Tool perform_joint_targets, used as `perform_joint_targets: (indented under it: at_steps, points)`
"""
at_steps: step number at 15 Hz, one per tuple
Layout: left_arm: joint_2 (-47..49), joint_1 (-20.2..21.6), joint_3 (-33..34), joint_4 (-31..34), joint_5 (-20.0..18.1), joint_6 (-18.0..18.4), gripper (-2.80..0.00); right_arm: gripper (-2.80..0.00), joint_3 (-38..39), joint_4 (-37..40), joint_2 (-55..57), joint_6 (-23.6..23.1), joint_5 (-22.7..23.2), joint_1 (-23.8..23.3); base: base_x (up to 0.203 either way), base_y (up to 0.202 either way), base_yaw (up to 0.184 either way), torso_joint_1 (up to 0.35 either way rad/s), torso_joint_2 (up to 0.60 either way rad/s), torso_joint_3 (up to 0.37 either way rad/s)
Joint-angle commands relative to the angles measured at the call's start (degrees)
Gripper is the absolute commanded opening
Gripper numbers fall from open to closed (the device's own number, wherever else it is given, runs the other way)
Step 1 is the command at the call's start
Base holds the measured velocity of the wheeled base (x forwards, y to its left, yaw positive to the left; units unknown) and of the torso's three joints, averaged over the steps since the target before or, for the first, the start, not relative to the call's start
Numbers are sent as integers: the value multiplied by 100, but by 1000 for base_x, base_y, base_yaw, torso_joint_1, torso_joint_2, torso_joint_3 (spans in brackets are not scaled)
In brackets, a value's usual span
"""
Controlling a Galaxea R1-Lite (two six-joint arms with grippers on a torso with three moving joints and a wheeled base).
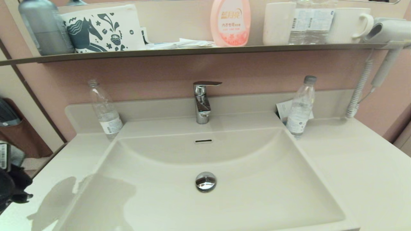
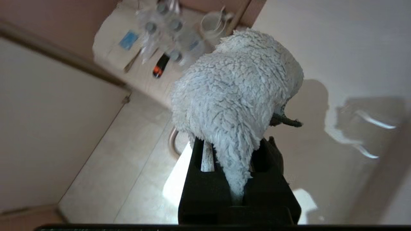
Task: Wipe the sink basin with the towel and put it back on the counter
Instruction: Wipe the sink
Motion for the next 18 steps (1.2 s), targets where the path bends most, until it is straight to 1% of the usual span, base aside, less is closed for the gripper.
perform_joint_targets:
  at_steps: [1, 3, 4, 7, 8, 10, 11, 12, 13, 15, 18]
  points:
    - [-121, 334, 440, 1, -113, 64, -280, -280, 0, -2, 7, 0, 0, 0, 0, 0, 0, 0, 0, 0]
    - [-87, 317, 861, -159, -350, 62, -280, -280, 0, -2, 7, 0, 0, 0, 0, 0, 0, 0, 0, 0]
    - [-28, 308, 1119, -406, -470, 57, -280, -280, 0, -2, 7, 0, 0, 0, 0, 0, 0, 0, 0, 0]
    - [70, 297, 1884, -1328, -550, 68, -280, -280, 0, -2, 7, 0, 0, 0, 0, 0, 0, 0, 0, 0]
    - [68, 227, 2000, -1472, -561, 72, -280, -280, 0, -2, 7, 0, 0, 0, 0, 0, 0, 0, 0, 0]
    - [48, 98, 2052, -1499, -573, 61, -280, -280, 0, -2, 7, 0, 0, 0, 0, 0, 0, 0, 0, 0]
    - [44, -51, 2047, -1503, -572, 25, 0, -280, 0, -2, 7, 0, 0, 0, 0, 0, 0, 0, 0, 0]
    - [43, -193, 2000, -1498, -562, -59, 0, -280, 0, -2, 7, 0, 0, 0, 0, 0, 0, 0, 0, 0]
    - [27, -251, 1891, -1461, -553, -93, 0, -280, 0, -2, 7, 0, 0, 0, 0, 0, 0, 0, 0, 0]
    - [-62, -332, 1752, -1343, -547, -80, 0, -280, 0, -2, 7, 0, 0, 0, 0, 0, 0, 0, 0, 0]
    - [-207, -586, 1261, -559, -556, -134, 0, -280, 0, -2, 7, 0, 0, 0, 0, 0, 0, 0, 0, 0]
